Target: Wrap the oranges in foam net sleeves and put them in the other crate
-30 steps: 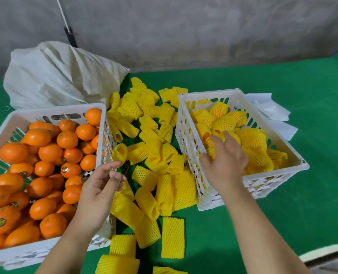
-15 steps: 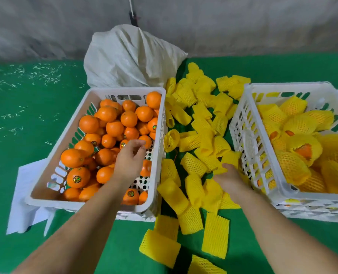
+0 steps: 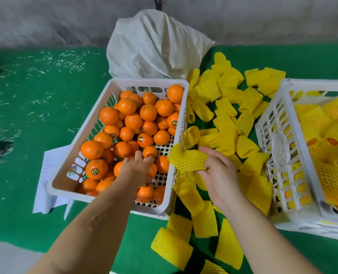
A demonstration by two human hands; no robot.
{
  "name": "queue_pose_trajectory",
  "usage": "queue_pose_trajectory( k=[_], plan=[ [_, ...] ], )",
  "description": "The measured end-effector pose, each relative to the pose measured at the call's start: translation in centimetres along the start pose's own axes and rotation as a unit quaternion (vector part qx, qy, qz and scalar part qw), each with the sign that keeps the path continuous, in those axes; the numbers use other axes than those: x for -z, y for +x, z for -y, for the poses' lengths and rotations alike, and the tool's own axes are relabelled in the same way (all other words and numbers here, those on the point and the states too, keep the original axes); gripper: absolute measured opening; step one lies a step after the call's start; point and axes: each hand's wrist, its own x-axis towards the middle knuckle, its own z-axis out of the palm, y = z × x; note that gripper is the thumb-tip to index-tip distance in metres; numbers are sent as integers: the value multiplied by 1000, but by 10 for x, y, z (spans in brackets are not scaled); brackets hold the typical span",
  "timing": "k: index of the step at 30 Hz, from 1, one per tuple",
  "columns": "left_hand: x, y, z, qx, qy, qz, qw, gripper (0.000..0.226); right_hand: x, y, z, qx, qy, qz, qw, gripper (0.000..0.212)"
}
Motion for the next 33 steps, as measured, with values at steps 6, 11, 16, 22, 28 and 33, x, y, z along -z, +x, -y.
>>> queue_pose_trajectory(
  k=[6,11,16,22,28,33],
  plan=[
    [21,-14,-3,-56,-131,-88,986,82,18,-4,0,41,-39,16,998,26],
    [37,-63,13,-38,-511,-247,823,67,29,-11,-1,49,-65,-40,996,10],
    [66,-108,-19,-147,-727,-199,640,46,11,-22,9,109,-41,-84,990,19],
    [64,-116,-66,-251,-807,45,532,89,-11,-31,14,175,-153,-68,970,14],
    [50,-116,-56,-201,-853,42,479,110,-4,-38,7,155,-175,-53,971,9],
    [45,-121,-48,-229,-822,73,516,112,-7,-40,10,190,-239,-42,951,17]
  ],
)
